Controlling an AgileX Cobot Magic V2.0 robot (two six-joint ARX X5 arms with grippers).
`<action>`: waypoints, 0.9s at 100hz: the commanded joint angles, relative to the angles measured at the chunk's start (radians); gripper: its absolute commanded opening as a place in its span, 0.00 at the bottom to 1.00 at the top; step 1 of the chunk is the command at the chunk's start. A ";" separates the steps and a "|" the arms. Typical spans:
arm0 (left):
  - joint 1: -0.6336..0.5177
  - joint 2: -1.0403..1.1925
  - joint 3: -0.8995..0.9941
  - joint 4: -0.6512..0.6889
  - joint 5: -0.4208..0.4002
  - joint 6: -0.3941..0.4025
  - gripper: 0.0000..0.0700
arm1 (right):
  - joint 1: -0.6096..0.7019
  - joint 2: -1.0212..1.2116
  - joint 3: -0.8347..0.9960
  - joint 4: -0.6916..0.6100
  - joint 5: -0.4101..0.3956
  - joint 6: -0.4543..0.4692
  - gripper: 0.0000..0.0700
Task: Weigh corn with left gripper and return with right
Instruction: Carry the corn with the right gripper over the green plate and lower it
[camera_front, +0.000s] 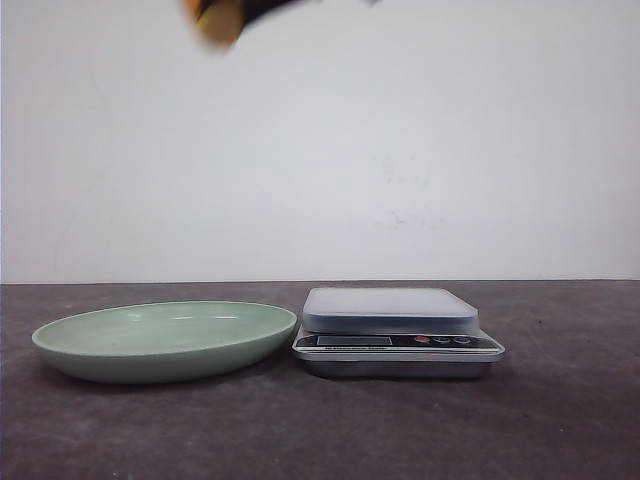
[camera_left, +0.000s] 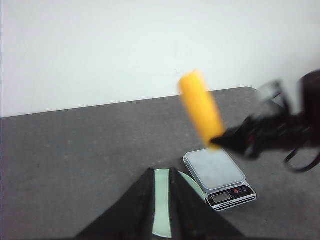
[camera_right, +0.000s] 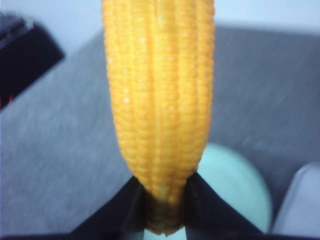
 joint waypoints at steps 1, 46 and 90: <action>-0.006 0.009 0.015 0.010 0.001 0.009 0.00 | 0.010 0.079 0.016 0.006 -0.032 0.128 0.01; -0.006 0.009 0.015 -0.072 0.048 -0.013 0.00 | -0.031 0.330 0.016 0.026 -0.203 0.452 0.01; -0.006 0.009 0.015 -0.071 0.050 -0.021 0.00 | -0.055 0.330 0.017 0.048 -0.270 0.447 0.71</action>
